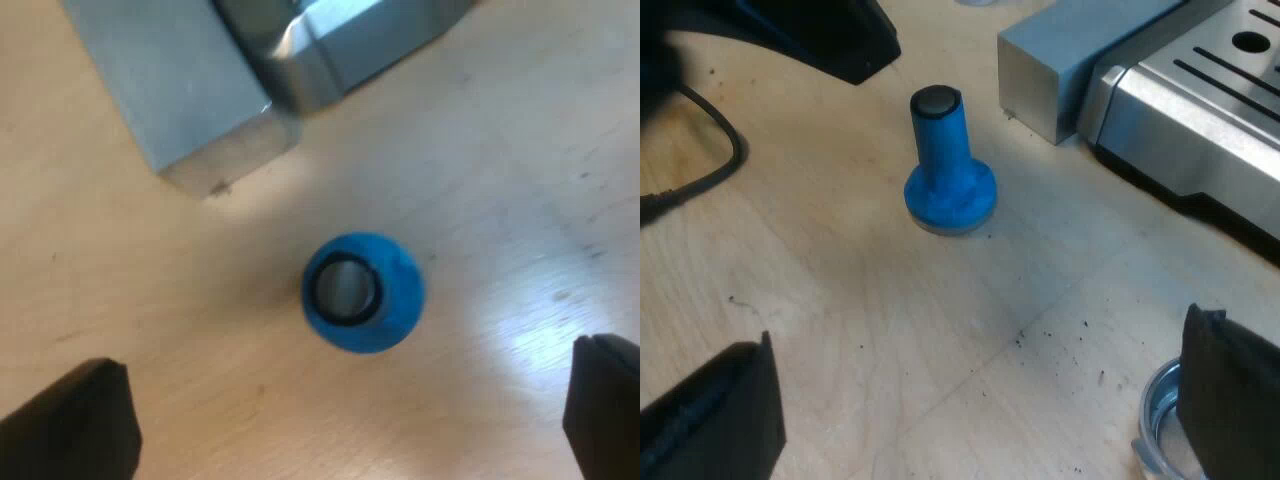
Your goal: Grind coffee beans and then tamp
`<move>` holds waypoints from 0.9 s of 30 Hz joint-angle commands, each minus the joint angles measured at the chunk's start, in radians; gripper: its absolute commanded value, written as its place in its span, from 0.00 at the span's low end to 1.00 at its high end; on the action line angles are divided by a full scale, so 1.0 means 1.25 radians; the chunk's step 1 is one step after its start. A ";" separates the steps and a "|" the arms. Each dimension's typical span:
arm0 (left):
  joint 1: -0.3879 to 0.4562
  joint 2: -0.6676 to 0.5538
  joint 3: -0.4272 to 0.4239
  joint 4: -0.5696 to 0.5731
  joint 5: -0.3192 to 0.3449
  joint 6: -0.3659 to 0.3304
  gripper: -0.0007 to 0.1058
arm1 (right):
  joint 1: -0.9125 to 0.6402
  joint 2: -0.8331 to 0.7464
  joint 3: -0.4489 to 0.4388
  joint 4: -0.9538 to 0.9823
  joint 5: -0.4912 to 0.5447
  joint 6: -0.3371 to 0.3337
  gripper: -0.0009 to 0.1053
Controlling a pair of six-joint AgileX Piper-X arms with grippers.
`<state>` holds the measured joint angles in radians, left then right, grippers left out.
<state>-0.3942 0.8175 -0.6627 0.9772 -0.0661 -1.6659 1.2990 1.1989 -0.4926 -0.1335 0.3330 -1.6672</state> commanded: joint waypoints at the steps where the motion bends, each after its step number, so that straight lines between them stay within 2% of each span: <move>1: 0.012 0.048 -0.007 -0.025 -0.010 0.013 0.83 | -0.002 0.004 -0.003 -0.017 -0.007 -0.010 0.77; 13: 0.017 0.284 -0.007 -0.136 -0.004 0.021 0.83 | -0.002 0.003 -0.003 -0.015 -0.007 -0.010 0.77; 18: 0.017 0.346 -0.007 -0.142 0.001 0.021 0.82 | -0.002 0.003 -0.003 -0.015 -0.007 -0.010 0.77; 21: 0.017 0.370 -0.007 -0.146 0.023 0.016 0.76 | -0.002 0.003 -0.003 -0.015 -0.007 -0.009 0.77; 26: 0.017 0.378 -0.009 -0.148 0.023 0.003 0.54 | -0.002 0.003 -0.003 -0.015 -0.007 -0.009 0.77; 27: 0.017 0.378 -0.010 -0.146 0.023 0.003 0.54 | -0.002 0.003 -0.003 -0.015 -0.007 -0.009 0.77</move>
<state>-0.3736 1.2921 -0.6661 0.8005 -0.0371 -1.6472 1.2990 1.2052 -0.4926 -0.1396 0.3330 -1.6672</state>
